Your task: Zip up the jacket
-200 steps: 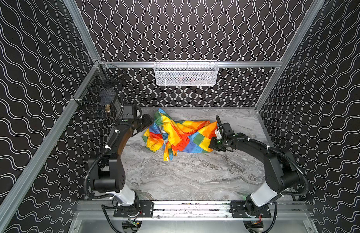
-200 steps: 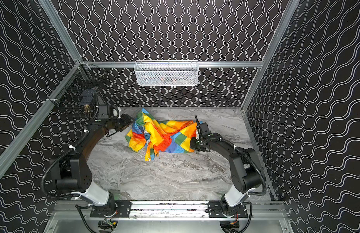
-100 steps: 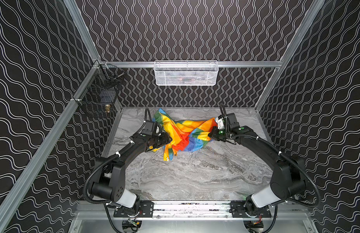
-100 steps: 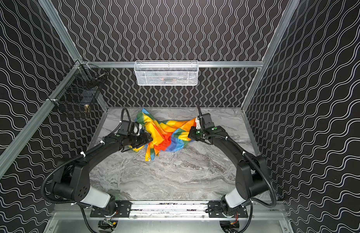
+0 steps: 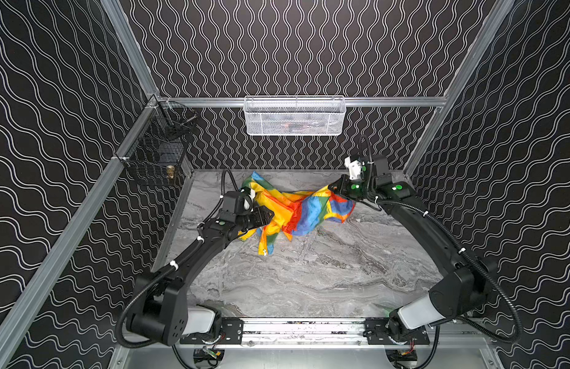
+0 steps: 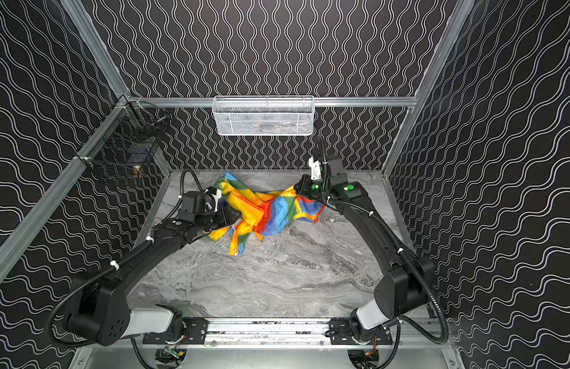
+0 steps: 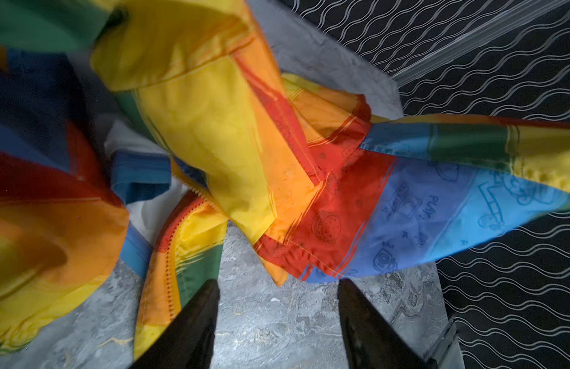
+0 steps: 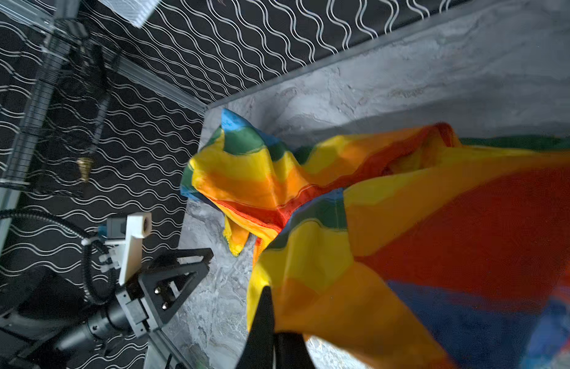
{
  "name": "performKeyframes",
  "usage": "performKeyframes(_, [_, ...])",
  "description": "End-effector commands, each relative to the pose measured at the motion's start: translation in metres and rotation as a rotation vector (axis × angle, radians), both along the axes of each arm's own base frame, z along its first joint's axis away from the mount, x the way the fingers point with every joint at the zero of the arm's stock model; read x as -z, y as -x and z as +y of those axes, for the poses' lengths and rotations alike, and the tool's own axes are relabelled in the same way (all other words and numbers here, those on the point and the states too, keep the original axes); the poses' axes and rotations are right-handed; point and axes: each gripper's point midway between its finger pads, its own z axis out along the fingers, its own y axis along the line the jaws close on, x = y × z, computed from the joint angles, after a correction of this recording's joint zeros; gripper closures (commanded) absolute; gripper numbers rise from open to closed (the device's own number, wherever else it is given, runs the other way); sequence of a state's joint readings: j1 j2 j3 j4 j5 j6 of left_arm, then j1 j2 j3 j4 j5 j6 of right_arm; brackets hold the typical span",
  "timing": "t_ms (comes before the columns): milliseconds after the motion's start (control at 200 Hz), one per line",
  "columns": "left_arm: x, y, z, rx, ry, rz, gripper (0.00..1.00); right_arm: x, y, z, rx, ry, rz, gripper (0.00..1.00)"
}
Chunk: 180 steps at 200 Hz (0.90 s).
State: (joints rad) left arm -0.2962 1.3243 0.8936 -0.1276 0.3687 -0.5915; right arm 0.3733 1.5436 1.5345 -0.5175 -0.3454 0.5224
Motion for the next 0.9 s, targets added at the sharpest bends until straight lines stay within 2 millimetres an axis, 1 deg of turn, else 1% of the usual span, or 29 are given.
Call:
performKeyframes(0, [-0.028,0.001,-0.007,0.065,0.001,-0.154,0.36,-0.021,-0.002,0.004,-0.023,-0.013,-0.037,1.0])
performKeyframes(100, [-0.046,0.01,-0.015,0.113,0.003,-0.241,0.35,-0.04,-0.007,0.007,-0.029,-0.031,-0.075,1.0])
performKeyframes(210, [-0.064,0.018,-0.025,0.151,-0.037,-0.328,0.34,-0.062,-0.011,0.011,-0.039,-0.055,-0.11,1.0])
performKeyframes(325, [-0.083,0.024,-0.038,0.183,-0.121,-0.42,0.33,-0.083,-0.012,0.016,-0.058,-0.085,-0.14,1.0])
performKeyframes(460, [-0.101,0.028,-0.058,0.224,-0.274,-0.521,0.32,-0.105,-0.009,0.018,-0.073,-0.116,-0.171,1.0])
performKeyframes(520, [-0.107,0.027,-0.065,0.232,-0.341,-0.559,0.32,-0.114,-0.006,0.019,-0.082,-0.132,-0.184,1.0])
performKeyframes(626, [-0.111,0.023,-0.081,0.262,-0.411,-0.599,0.31,-0.129,-0.001,0.021,-0.097,-0.161,-0.209,1.0])
performKeyframes(761, [-0.123,0.014,-0.103,0.293,-0.398,-0.64,0.31,-0.144,0.008,0.022,-0.12,-0.197,-0.23,1.0])
performKeyframes(896, [-0.134,0.004,-0.123,0.313,-0.364,-0.668,0.3,-0.15,0.014,0.024,-0.14,-0.217,-0.235,1.0])
